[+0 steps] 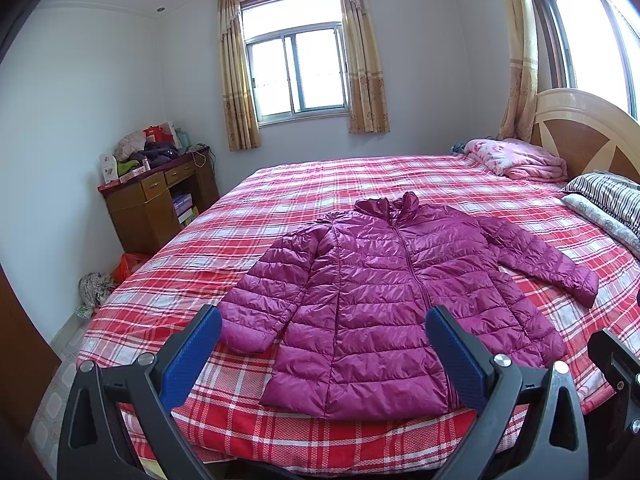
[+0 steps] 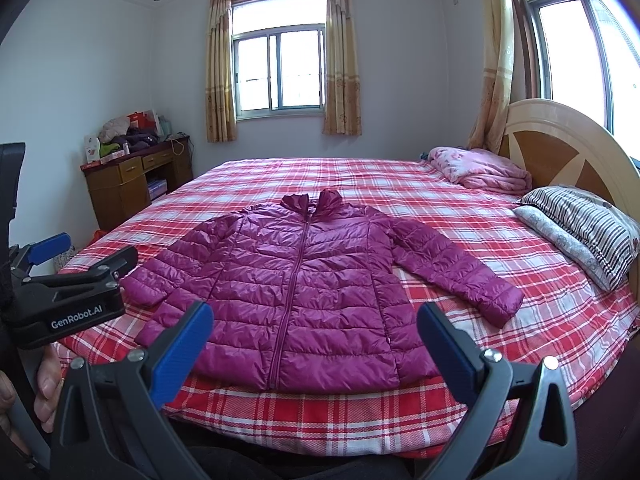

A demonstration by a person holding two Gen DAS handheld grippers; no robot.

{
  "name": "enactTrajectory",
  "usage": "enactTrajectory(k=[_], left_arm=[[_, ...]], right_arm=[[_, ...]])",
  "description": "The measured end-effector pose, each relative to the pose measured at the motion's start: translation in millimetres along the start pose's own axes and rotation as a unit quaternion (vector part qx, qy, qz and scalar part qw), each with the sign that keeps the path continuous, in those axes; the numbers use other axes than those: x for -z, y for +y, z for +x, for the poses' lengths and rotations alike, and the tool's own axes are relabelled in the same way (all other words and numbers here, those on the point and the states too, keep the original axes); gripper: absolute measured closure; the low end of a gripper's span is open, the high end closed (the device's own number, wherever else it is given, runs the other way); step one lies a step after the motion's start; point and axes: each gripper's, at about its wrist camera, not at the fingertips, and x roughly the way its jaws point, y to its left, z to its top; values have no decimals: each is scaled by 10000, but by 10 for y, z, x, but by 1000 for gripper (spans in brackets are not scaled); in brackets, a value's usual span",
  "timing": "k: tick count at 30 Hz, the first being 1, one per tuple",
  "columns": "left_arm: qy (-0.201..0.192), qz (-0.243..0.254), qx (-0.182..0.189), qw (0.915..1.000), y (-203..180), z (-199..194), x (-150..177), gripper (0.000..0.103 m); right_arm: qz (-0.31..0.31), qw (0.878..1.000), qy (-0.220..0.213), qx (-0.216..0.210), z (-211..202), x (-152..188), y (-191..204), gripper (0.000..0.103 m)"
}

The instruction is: Fold large clothes

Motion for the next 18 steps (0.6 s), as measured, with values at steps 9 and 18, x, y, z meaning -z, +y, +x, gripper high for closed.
enactTrajectory(k=[9,18], left_arm=[[-1,-9,3,10000,-2,-10,1,1],[5,2,20,10000,-3,-21,10,1]], right_arm=[[-2,10000,6,-5,4,4,6,0],[22,10000,33,-16,20,32,-17,0]])
